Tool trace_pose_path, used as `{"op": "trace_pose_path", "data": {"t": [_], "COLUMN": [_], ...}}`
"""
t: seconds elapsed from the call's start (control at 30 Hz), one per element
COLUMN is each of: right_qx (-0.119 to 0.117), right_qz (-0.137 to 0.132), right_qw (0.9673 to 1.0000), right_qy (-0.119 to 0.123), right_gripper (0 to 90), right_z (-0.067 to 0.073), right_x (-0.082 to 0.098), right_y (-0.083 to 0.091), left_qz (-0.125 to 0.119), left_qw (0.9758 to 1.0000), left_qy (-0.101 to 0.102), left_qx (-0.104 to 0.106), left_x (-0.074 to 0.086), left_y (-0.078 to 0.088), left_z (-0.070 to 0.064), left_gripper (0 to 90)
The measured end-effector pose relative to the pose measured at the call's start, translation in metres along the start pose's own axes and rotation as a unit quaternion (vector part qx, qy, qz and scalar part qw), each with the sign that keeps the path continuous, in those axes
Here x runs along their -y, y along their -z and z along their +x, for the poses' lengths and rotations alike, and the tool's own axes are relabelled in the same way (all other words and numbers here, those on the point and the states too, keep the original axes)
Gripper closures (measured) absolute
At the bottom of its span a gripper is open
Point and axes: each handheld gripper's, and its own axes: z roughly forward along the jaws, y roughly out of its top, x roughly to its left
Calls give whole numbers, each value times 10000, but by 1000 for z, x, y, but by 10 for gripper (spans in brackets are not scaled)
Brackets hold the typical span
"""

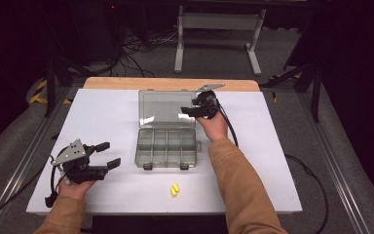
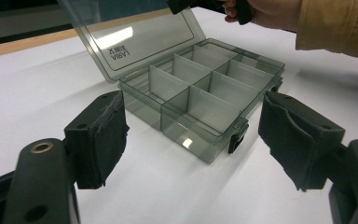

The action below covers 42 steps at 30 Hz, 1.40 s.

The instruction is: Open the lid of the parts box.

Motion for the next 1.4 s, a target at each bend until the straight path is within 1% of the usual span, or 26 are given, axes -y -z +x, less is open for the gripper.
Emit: {"op": "trace_pose_path", "data": {"t": [0.1, 0.27, 0.37, 0.43, 0.57, 0.63, 0.73, 0.77, 0.83, 0.9, 1.03, 1.07, 1.23, 1.33, 1.4], "right_qx": [-14, -82, -109, -127, -193, -249, -258, -258, -251, -267, -277, -319, -306, -286, -264], "right_qz": [57, 144, 231, 266, 323, 371, 396, 482, 533, 583, 624, 647, 676, 634, 584], "right_qw": [10000, 9996, 9993, 9990, 9983, 9977, 9975, 9971, 9968, 9961, 9956, 9950, 9950, 9951, 9953], "right_qy": [-66, -221, -273, -350, -435, -515, -528, -539, -546, -605, -636, -695, -668, -703, -727], "right_gripper": [321, 271, 254, 241, 225, 216, 210, 199, 194, 190, 185, 179, 172, 166, 154], "right_z": [-1, -3, -4, -6, -8, -9, -10, -10, -10, -11, -12, -13, -13, -13, -13], "right_x": [3, 7, 10, 12, 15, 16, 17, 19, 21, 23, 25, 27, 28, 29, 30], "right_y": [-4, -10, -12, -13, -14, -16, -18, -20, -21, -23, -24, -25, -24, -19, -12], "left_qz": [-8, 8, 11, 19, 32, 54, 46, 44, 27, 22, 25, 35, 24, 36, 21], "left_qw": [10000, 10000, 10000, 10000, 10000, 10000, 10000, 10000, 10000, 10000, 10000, 10000, 10000, 10000, 10000], "left_qy": [-16, -6, -18, -16, 7, -20, -38, -34, -5, 11, 13, 30, 11, -10, -17], "left_qx": [-27, -7, -1, -9, 6, -16, -18, -23, -12, -14, -16, -4, -18, -14, -1], "left_x": [0, 0, 0, 0, 0, 0, 0, 0, 0, 0, 0, 0, 0, 0, 1], "left_y": [1, 0, 0, 1, 0, 0, 0, 0, 0, 1, 1, 1, 1, 2, 3], "left_z": [0, 0, 0, 0, -1, 0, 0, 0, 0, 0, 0, 0, 0, 0, 0], "left_gripper": [240, 242, 243, 243, 243, 243, 243, 243, 243, 243, 243, 243, 241, 241, 240]}}
